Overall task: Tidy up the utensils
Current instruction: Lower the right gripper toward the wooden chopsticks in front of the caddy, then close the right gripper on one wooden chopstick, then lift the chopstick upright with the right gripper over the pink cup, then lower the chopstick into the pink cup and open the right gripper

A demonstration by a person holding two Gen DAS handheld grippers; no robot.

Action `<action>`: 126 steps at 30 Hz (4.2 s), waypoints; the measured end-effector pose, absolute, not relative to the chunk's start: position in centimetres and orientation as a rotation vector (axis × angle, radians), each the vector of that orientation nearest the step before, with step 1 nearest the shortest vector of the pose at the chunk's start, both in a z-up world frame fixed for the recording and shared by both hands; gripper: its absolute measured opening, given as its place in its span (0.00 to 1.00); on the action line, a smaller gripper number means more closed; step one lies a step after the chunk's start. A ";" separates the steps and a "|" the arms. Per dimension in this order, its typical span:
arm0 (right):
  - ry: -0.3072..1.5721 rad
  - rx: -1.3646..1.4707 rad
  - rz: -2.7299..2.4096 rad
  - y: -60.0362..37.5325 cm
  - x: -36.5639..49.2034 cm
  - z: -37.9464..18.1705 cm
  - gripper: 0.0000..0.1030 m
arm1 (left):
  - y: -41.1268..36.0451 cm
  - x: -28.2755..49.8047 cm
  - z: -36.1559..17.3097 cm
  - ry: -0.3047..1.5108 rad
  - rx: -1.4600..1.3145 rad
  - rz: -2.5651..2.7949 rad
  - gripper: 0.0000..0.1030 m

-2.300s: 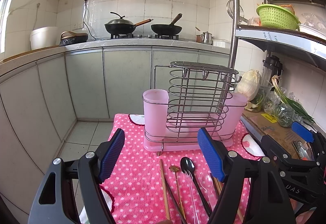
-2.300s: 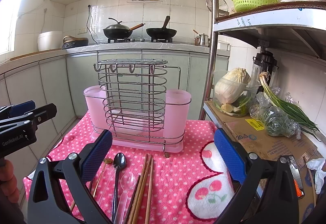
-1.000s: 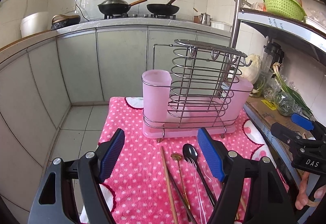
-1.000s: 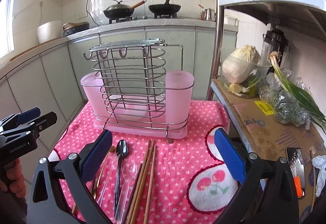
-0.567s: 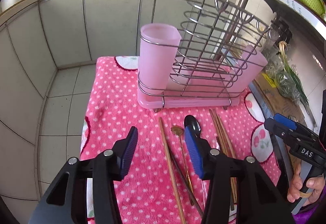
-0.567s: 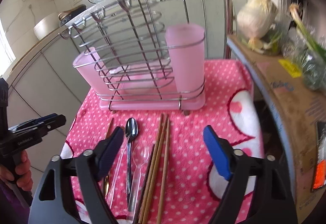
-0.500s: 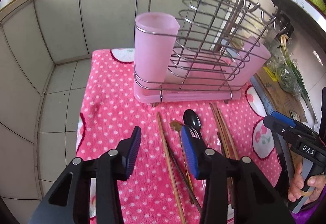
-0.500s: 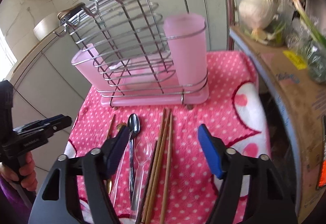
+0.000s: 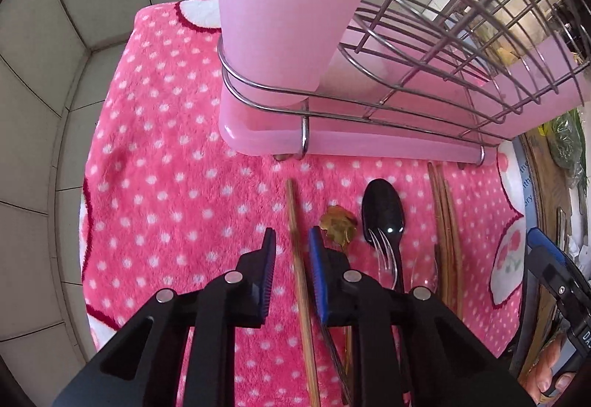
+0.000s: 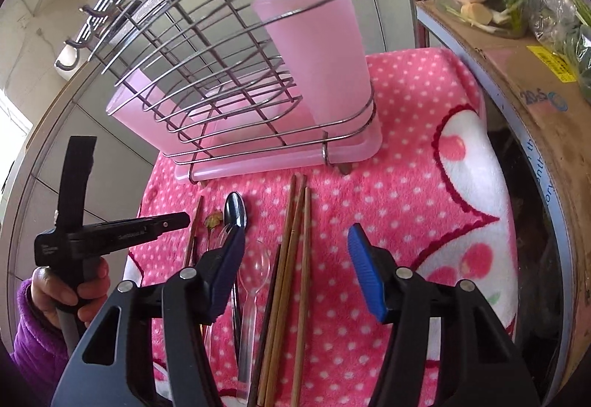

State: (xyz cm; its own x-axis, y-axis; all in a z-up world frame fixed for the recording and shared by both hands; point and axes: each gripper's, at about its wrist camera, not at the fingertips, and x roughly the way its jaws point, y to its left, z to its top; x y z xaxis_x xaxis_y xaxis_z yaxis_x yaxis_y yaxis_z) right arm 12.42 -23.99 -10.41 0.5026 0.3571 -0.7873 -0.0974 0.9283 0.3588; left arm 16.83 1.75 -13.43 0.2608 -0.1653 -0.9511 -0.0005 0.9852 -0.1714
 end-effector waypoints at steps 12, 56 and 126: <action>1.070 0.251 0.280 -22.7 13.5 -11.5 0.41 | 2.7 16.4 -14.6 1.282 -0.198 -0.135 0.05; 0.843 0.295 0.286 -22.9 10.9 -9.1 0.05 | 5.0 10.2 -6.2 0.957 -0.205 -0.190 0.05; 0.647 0.199 0.222 -26.6 24.8 5.4 0.46 | 7.0 24.7 8.2 0.725 -0.251 -0.116 0.26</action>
State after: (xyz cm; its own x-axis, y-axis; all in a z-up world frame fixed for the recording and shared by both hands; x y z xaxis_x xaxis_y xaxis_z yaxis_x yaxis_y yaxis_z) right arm 24.84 -26.58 5.44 0.7760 0.2653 -0.5723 -0.1418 0.9574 0.2515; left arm 24.69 6.99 8.16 0.7440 -0.1910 -0.6403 0.0183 0.9637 -0.2663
